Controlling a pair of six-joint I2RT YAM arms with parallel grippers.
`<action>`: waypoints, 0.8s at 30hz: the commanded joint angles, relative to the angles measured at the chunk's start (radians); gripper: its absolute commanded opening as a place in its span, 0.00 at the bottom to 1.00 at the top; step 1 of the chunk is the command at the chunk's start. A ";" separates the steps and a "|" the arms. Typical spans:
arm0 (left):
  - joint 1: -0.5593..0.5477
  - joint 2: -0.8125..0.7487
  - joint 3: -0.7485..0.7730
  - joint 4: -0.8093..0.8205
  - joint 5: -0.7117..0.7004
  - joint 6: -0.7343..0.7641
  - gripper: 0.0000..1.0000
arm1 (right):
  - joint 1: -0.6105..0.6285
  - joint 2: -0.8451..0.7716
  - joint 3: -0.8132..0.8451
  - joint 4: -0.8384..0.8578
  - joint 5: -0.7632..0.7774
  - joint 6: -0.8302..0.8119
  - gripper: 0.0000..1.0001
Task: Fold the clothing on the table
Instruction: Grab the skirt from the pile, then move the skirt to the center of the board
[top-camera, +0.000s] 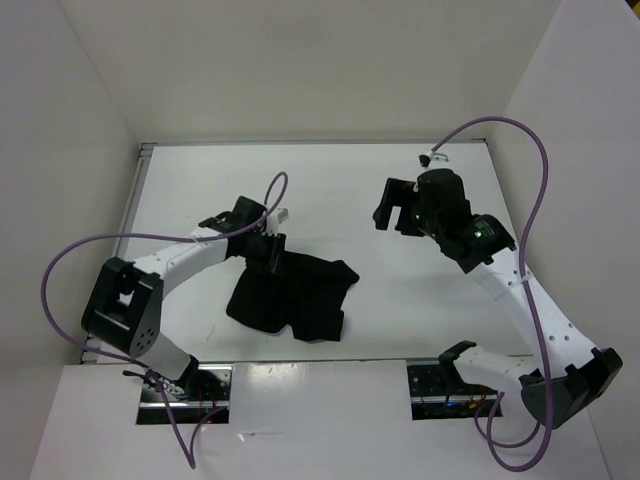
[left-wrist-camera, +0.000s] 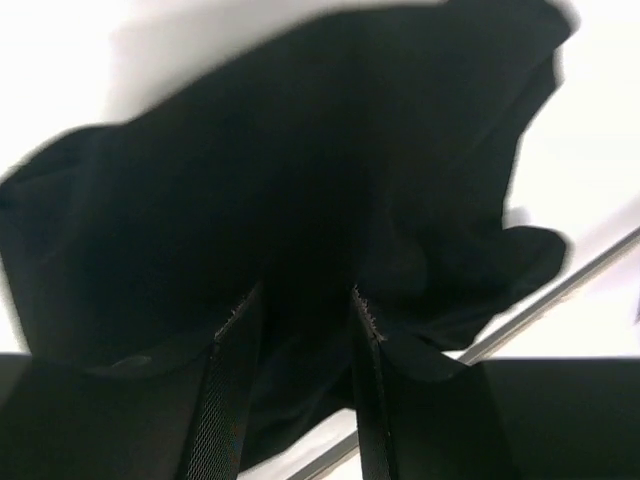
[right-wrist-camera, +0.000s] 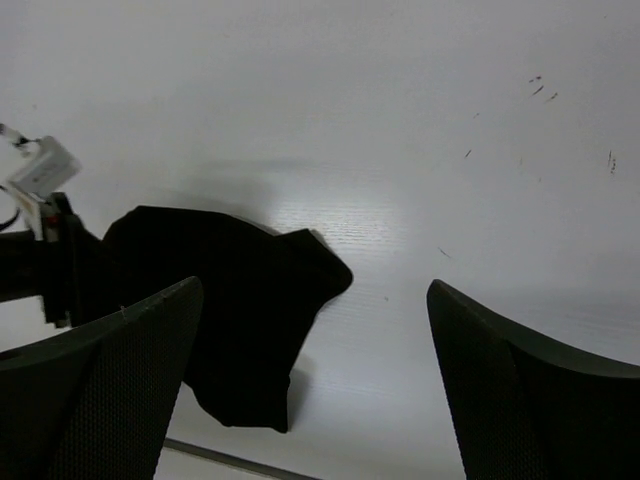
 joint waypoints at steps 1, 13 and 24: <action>-0.056 0.090 0.009 -0.024 -0.028 0.036 0.47 | -0.004 -0.064 -0.024 0.027 -0.002 0.041 0.97; -0.108 0.091 0.397 -0.021 -0.120 0.039 0.00 | -0.025 -0.158 -0.112 0.058 -0.028 0.061 0.95; -0.056 0.088 0.363 -0.019 -0.086 0.023 0.34 | -0.035 -0.098 -0.167 0.148 -0.163 0.061 0.92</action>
